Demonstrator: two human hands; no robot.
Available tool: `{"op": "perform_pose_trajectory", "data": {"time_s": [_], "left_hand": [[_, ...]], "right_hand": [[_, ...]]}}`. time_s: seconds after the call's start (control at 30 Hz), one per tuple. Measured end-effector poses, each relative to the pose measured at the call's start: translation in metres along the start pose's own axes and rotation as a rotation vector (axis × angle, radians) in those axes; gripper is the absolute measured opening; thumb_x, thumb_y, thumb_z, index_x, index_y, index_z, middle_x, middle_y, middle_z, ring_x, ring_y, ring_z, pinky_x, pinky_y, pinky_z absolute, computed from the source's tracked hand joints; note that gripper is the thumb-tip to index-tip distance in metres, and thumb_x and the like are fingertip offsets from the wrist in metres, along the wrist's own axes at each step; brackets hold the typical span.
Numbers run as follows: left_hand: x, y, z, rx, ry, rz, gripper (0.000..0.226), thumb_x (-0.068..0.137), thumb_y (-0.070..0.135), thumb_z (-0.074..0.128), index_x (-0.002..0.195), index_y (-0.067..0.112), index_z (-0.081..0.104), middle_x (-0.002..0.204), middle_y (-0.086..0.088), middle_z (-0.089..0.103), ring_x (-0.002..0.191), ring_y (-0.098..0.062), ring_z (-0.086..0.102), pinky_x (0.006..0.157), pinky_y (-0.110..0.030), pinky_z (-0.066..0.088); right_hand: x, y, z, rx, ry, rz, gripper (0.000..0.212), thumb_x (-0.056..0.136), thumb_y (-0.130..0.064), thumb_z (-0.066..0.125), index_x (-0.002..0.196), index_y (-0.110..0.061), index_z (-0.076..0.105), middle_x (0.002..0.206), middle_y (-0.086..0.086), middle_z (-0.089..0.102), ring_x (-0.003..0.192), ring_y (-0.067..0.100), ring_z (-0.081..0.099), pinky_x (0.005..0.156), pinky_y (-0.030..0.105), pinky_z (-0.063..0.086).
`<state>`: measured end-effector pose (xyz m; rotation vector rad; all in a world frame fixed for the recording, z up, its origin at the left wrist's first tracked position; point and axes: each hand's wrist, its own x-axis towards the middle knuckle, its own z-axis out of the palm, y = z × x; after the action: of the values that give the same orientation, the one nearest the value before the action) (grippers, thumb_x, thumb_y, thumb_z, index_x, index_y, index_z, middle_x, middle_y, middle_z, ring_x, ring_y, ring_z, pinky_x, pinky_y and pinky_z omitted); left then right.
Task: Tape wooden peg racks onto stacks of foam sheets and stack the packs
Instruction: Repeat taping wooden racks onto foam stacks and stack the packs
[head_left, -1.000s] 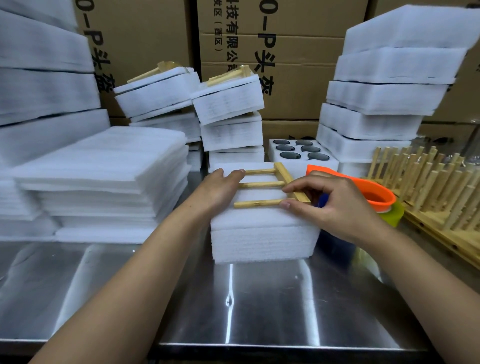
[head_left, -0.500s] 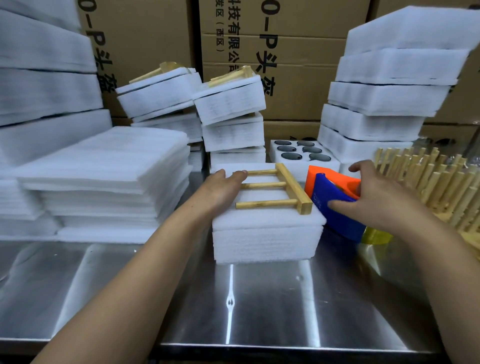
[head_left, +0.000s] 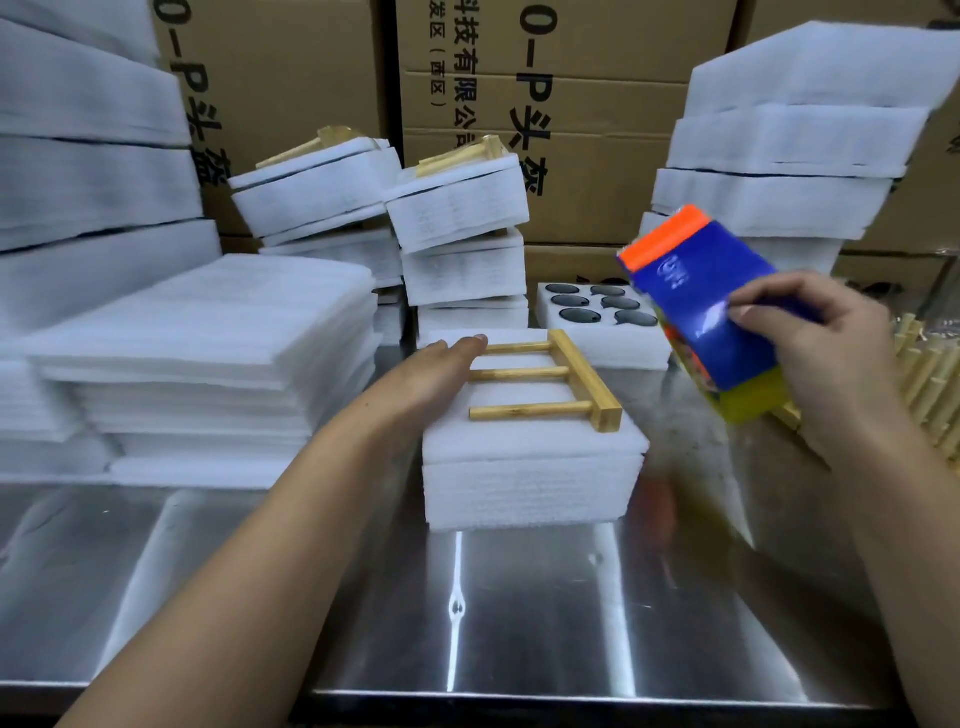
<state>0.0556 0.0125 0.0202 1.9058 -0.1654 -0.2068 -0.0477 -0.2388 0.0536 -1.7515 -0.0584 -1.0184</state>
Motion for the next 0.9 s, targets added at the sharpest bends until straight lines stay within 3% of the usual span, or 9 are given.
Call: {"op": "perform_pose_trajectory", "data": {"time_s": [0.1,0.17,0.23,0.33,0.43,0.67,0.9], "left_hand": [[-0.001,0.004,0.0,-0.017,0.147,0.087,0.064,0.081,0.059,0.049,0.137,0.027,0.048,0.147,0.002,0.04,0.131,-0.022,0.043,0.109,-0.042,0.034],[-0.006,0.009,-0.001,-0.092,0.3,0.206,0.058,0.082,0.054,0.056,0.135,0.029,0.051,0.15,0.008,0.035,0.136,-0.015,0.035,0.109,-0.036,0.03],[-0.014,0.017,-0.002,-0.27,0.322,0.339,0.041,0.083,0.047,0.061,0.119,0.028,0.062,0.136,0.011,0.051,0.128,-0.011,0.045,0.101,-0.028,0.034],[-0.028,0.027,-0.003,-0.587,0.078,0.402,0.033,0.077,0.041,0.059,0.097,0.018,0.07,0.105,0.002,0.071,0.097,-0.012,0.067,0.076,-0.025,0.053],[-0.039,0.033,-0.002,-0.692,-0.135,0.421,0.039,0.081,0.038,0.054,0.098,0.007,0.07,0.097,-0.009,0.073,0.072,-0.009,0.068,0.053,-0.02,0.052],[-0.047,0.037,-0.002,-0.843,-0.305,0.392,0.044,0.073,0.043,0.054,0.086,0.008,0.077,0.093,-0.011,0.074,0.069,-0.01,0.068,0.056,-0.02,0.055],[-0.048,0.039,-0.006,-0.908,-0.356,0.41,0.051,0.067,0.049,0.062,0.092,0.008,0.077,0.096,-0.01,0.073,0.076,-0.011,0.069,0.062,-0.021,0.056]], "right_hand": [[-0.004,-0.01,-0.002,0.217,0.04,-0.152,0.033,0.074,-0.004,0.061,0.063,-0.034,0.07,0.067,-0.02,0.066,0.072,-0.003,0.056,0.069,0.01,0.04],[-0.004,-0.016,-0.003,0.377,0.046,-0.188,0.037,0.074,-0.001,0.057,0.063,-0.032,0.072,0.065,-0.018,0.065,0.072,0.001,0.055,0.07,0.014,0.038],[-0.004,-0.023,-0.004,0.599,0.013,-0.12,0.036,0.075,-0.002,0.05,0.061,-0.027,0.071,0.065,-0.012,0.062,0.074,0.009,0.052,0.072,0.02,0.035],[-0.006,-0.027,-0.006,0.74,-0.06,-0.024,0.042,0.081,-0.006,0.039,0.062,-0.026,0.07,0.071,-0.007,0.061,0.079,0.016,0.052,0.079,0.031,0.036],[-0.011,-0.029,-0.004,0.766,-0.124,0.03,0.049,0.085,-0.007,0.032,0.061,-0.027,0.07,0.07,-0.01,0.063,0.076,0.012,0.056,0.082,0.031,0.04],[-0.01,-0.029,0.001,0.685,-0.204,0.071,0.038,0.075,-0.01,0.04,0.058,-0.026,0.07,0.07,-0.008,0.064,0.072,0.01,0.06,0.068,0.023,0.047],[0.007,-0.035,0.004,0.593,-0.307,0.091,0.034,0.071,-0.008,0.043,0.054,-0.024,0.068,0.064,-0.007,0.061,0.066,0.009,0.058,0.056,0.016,0.046]]}}
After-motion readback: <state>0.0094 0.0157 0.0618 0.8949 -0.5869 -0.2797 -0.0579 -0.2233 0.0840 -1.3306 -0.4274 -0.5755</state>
